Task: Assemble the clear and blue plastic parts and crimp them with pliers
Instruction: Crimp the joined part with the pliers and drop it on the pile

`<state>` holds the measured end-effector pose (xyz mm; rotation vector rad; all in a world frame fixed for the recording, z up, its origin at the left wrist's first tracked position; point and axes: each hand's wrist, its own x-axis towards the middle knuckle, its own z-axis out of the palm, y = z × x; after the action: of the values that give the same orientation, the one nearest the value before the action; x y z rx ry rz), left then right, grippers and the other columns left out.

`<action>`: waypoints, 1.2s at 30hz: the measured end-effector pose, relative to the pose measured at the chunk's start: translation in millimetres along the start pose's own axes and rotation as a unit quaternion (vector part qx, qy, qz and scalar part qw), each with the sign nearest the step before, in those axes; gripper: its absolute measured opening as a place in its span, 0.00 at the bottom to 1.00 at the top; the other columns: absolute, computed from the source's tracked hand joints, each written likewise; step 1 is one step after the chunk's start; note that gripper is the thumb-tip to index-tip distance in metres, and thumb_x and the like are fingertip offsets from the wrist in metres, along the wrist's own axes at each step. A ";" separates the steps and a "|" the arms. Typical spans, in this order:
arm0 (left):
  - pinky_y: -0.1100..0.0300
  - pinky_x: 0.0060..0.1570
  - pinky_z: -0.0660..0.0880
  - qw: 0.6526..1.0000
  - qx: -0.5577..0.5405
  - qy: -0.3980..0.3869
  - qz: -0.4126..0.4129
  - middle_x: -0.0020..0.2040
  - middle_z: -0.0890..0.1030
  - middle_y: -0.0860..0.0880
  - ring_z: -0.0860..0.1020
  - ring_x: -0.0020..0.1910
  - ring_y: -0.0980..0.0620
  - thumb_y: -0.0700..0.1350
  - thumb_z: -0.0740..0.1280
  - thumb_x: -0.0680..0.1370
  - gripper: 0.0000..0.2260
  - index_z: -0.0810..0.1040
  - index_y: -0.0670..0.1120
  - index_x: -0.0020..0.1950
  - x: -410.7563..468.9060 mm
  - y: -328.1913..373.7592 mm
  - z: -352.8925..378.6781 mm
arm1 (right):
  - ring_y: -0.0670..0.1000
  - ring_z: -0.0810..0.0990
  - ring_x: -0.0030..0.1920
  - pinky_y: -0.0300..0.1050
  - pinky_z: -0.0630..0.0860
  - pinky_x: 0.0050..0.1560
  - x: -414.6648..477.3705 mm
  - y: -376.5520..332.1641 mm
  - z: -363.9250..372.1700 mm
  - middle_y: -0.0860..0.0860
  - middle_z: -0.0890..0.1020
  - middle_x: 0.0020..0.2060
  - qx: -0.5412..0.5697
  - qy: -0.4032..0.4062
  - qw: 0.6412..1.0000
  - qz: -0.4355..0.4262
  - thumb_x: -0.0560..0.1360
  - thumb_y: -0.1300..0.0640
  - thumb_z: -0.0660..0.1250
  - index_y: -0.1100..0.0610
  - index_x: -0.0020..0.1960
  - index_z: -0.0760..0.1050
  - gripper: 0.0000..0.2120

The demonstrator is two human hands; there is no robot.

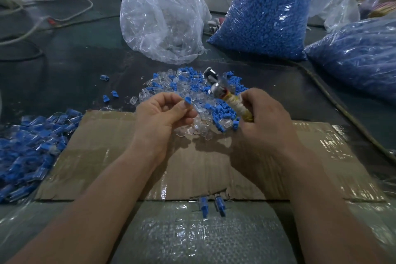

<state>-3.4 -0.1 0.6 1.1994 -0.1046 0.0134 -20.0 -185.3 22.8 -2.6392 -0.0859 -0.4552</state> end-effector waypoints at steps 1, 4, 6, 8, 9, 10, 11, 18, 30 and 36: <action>0.65 0.34 0.77 1.000 0.000 0.003 0.006 0.32 0.82 0.48 0.81 0.34 0.52 0.36 0.66 0.69 0.03 0.75 0.40 0.42 0.1 -0.2 0.4 | 0.45 0.67 0.34 0.40 0.60 0.31 -0.7 -2.3 1.9 0.43 0.69 0.33 -0.009 -0.017 1.000 -0.006 0.68 0.61 0.65 0.46 0.45 0.65 0.13; 0.66 0.33 0.77 1.000 0.004 0.011 0.026 0.32 0.82 0.49 0.81 0.34 0.52 0.36 0.66 0.69 0.02 0.75 0.41 0.41 1.4 -1.1 0.6 | 0.42 0.67 0.32 0.38 0.58 0.29 -2.1 -5.8 5.8 0.43 0.69 0.32 -0.025 -0.064 0.998 -0.016 0.69 0.59 0.65 0.47 0.46 0.65 0.11; 0.66 0.33 0.77 0.999 0.007 0.013 0.033 0.33 0.82 0.49 0.82 0.33 0.52 0.35 0.66 0.70 0.03 0.75 0.41 0.41 2.0 -2.2 0.2 | 0.42 0.69 0.33 0.38 0.60 0.30 -3.1 -7.4 6.5 0.44 0.72 0.35 -0.009 -0.072 0.997 -0.019 0.69 0.58 0.65 0.49 0.46 0.66 0.10; 0.66 0.33 0.77 0.999 0.012 0.017 0.040 0.33 0.82 0.49 0.82 0.33 0.53 0.34 0.66 0.71 0.04 0.75 0.42 0.40 2.7 -3.4 -0.9 | 0.43 0.70 0.36 0.38 0.62 0.31 -3.6 -8.7 7.1 0.45 0.73 0.38 0.000 -0.084 0.996 -0.030 0.69 0.58 0.65 0.49 0.48 0.67 0.11; 0.66 0.33 0.77 0.999 0.013 0.019 0.042 0.33 0.82 0.49 0.81 0.33 0.53 0.33 0.65 0.72 0.05 0.76 0.42 0.40 3.4 -3.8 -1.3 | 0.44 0.70 0.37 0.39 0.63 0.32 -3.7 -9.0 7.6 0.45 0.73 0.39 0.002 -0.091 0.995 -0.036 0.69 0.58 0.66 0.50 0.48 0.67 0.11; 0.67 0.33 0.76 0.999 0.012 0.022 0.044 0.33 0.82 0.49 0.81 0.33 0.54 0.33 0.65 0.72 0.05 0.76 0.42 0.40 3.9 -4.0 -1.8 | 0.45 0.71 0.38 0.40 0.64 0.33 -3.7 -9.2 7.9 0.46 0.74 0.40 0.002 -0.096 0.995 -0.039 0.69 0.57 0.66 0.50 0.49 0.67 0.11; 0.67 0.33 0.76 0.999 0.012 0.024 0.045 0.33 0.82 0.49 0.81 0.33 0.54 0.33 0.66 0.72 0.05 0.76 0.42 0.40 4.3 -4.2 -1.8 | 0.48 0.72 0.40 0.41 0.64 0.34 -3.5 -9.3 8.0 0.47 0.74 0.42 0.001 -0.099 0.994 -0.042 0.69 0.57 0.66 0.50 0.49 0.67 0.12; 0.66 0.33 0.77 0.998 0.029 0.021 0.047 0.32 0.82 0.50 0.81 0.33 0.55 0.40 0.67 0.65 0.05 0.76 0.43 0.40 1.6 -1.5 1.8 | 0.48 0.71 0.43 0.42 0.67 0.39 -2.8 -9.5 9.9 0.47 0.72 0.43 0.009 -0.125 0.991 -0.055 0.70 0.58 0.67 0.50 0.49 0.66 0.12; 0.67 0.33 0.76 0.996 0.045 0.031 0.077 0.32 0.82 0.50 0.81 0.32 0.54 0.43 0.70 0.65 0.02 0.78 0.49 0.36 -1.4 -3.6 -0.5 | 0.41 0.67 0.35 0.36 0.62 0.34 -3.0 -17.0 9.9 0.41 0.68 0.33 0.038 -0.115 0.991 -0.063 0.68 0.64 0.66 0.50 0.43 0.67 0.12; 0.67 0.32 0.76 0.996 0.046 0.030 0.076 0.31 0.82 0.50 0.80 0.31 0.55 0.43 0.69 0.65 0.03 0.77 0.48 0.36 -2.2 -1.7 -1.3 | 0.44 0.69 0.37 0.37 0.65 0.36 -2.4 -16.3 12.9 0.42 0.70 0.34 0.030 -0.112 0.991 -0.070 0.69 0.62 0.67 0.51 0.44 0.69 0.09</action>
<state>-5.3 0.6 -1.6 1.2791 -0.1432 0.1890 -20.5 -164.9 18.2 -2.6244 -0.3528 -0.1970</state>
